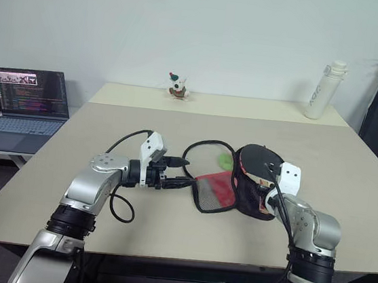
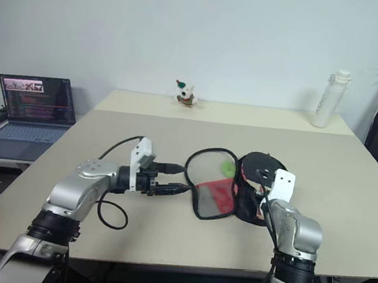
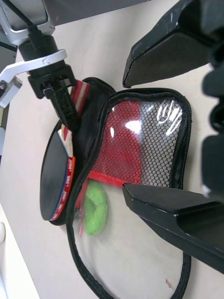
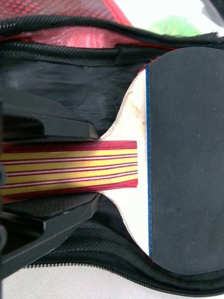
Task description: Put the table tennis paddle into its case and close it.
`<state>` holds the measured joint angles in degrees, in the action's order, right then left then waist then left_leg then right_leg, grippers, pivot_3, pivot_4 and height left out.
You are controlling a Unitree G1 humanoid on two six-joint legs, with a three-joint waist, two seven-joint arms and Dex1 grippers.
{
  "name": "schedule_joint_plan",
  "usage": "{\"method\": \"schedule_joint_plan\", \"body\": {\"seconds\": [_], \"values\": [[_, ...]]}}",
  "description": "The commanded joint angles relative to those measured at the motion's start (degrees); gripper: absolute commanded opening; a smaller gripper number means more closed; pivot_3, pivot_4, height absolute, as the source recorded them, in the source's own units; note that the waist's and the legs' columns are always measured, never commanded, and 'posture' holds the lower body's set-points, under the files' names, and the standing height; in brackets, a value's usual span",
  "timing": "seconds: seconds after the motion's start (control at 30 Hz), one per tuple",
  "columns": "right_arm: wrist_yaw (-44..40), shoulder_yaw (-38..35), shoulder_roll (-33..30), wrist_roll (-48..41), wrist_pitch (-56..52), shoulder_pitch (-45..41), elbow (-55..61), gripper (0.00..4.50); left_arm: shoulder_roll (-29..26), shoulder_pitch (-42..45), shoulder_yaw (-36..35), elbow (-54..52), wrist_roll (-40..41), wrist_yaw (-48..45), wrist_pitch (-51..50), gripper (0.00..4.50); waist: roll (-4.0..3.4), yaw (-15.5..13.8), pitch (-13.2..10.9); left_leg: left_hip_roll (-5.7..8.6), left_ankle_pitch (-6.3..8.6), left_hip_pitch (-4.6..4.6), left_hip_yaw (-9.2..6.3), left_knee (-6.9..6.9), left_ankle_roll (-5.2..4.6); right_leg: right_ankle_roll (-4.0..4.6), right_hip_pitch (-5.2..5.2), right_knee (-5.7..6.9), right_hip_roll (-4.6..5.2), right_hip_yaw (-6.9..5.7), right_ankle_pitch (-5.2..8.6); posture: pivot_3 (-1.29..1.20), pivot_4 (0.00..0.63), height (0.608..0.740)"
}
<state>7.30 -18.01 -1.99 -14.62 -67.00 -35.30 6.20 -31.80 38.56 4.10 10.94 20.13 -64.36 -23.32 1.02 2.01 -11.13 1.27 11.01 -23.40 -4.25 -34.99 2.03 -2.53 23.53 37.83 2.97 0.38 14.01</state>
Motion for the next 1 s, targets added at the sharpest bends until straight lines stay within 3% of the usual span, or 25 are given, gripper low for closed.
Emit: {"method": "schedule_joint_plan", "body": {"seconds": [0.03,0.07,0.27,0.4,0.57,0.6,0.73,0.93,1.0], "values": [[-0.13,0.67,0.70,-0.28,1.74,-0.55,1.74,1.09,-0.72,0.60,-1.84,-2.29,0.90,0.08,0.76,3.54,0.00,0.00,0.00,0.00,0.00,0.00,0.00,0.00,0.00,0.00,0.00,0.00,0.00,0.00,0.00,0.00,0.150,0.740],[0.11,0.48,1.01,-0.31,1.80,-0.47,1.91,1.09,-0.74,0.59,-1.84,-2.26,0.89,0.08,0.77,3.54,0.00,0.00,0.00,0.00,0.00,0.00,0.00,0.00,0.00,0.00,0.00,0.00,0.00,-0.01,0.00,0.00,0.150,0.740],[-0.19,1.85,2.11,-0.78,0.33,0.01,5.15,3.06,-0.74,0.53,-1.86,-1.52,0.25,0.83,1.11,3.54,0.00,-0.01,0.00,0.00,0.00,0.00,-0.01,0.00,0.00,0.00,0.00,0.01,0.00,-0.01,0.00,0.00,0.150,0.740],[-7.95,9.33,-2.00,-4.70,-3.78,1.88,14.47,4.41,0.17,1.22,-2.79,1.92,-1.59,4.59,4.03,3.54,0.00,-0.01,0.00,0.00,0.00,0.00,-0.01,0.00,0.00,0.00,0.00,0.00,0.00,0.01,0.00,0.00,0.150,0.740],[-20.26,11.63,-12.48,-13.33,-9.21,2.90,25.58,4.41,-0.29,2.36,-2.30,10.29,-5.43,7.07,9.51,3.54,0.01,-0.09,0.00,-0.02,0.00,0.00,-0.06,-0.01,0.00,-0.02,-0.01,-0.03,-0.02,-0.05,0.01,0.00,0.150,0.740],[-22.89,11.05,-15.17,-15.20,-9.57,2.75,27.08,4.44,-0.52,2.62,-1.80,12.32,-6.64,7.32,10.62,3.36,0.02,-0.13,0.01,0.00,0.00,0.00,-0.06,-0.02,0.00,-0.02,-0.03,-0.05,-0.01,-0.07,0.01,0.00,0.150,0.740],[-28.46,8.10,-22.10,-20.01,-10.95,1.83,29.24,4.44,-0.54,4.21,-0.27,20.80,-10.89,7.96,15.00,2.24,0.04,-0.19,0.02,0.02,0.00,-0.01,-0.07,-0.02,0.00,-0.02,-0.08,-0.14,0.03,-0.09,0.01,0.00,0.150,0.740],[-31.10,6.82,-27.00,-21.68,-9.11,1.84,27.77,4.44,4.10,9.08,0.76,36.12,-14.41,9.31,19.72,0.05,0.08,-0.29,0.02,0.02,0.00,-0.02,-0.07,-0.03,0.00,-0.03,-0.08,-0.15,0.03,-0.14,0.01,0.00,0.150,0.740],[-31.28,6.99,-27.53,-21.59,-8.39,2.33,27.33,4.44,5.47,10.67,1.00,39.89,-15.63,9.68,21.89,0.02,0.10,-0.33,0.01,0.03,0.00,-0.07,-0.09,-0.05,0.00,-0.04,-0.08,-0.17,0.03,-0.17,0.01,0.00,0.150,0.740]]}}
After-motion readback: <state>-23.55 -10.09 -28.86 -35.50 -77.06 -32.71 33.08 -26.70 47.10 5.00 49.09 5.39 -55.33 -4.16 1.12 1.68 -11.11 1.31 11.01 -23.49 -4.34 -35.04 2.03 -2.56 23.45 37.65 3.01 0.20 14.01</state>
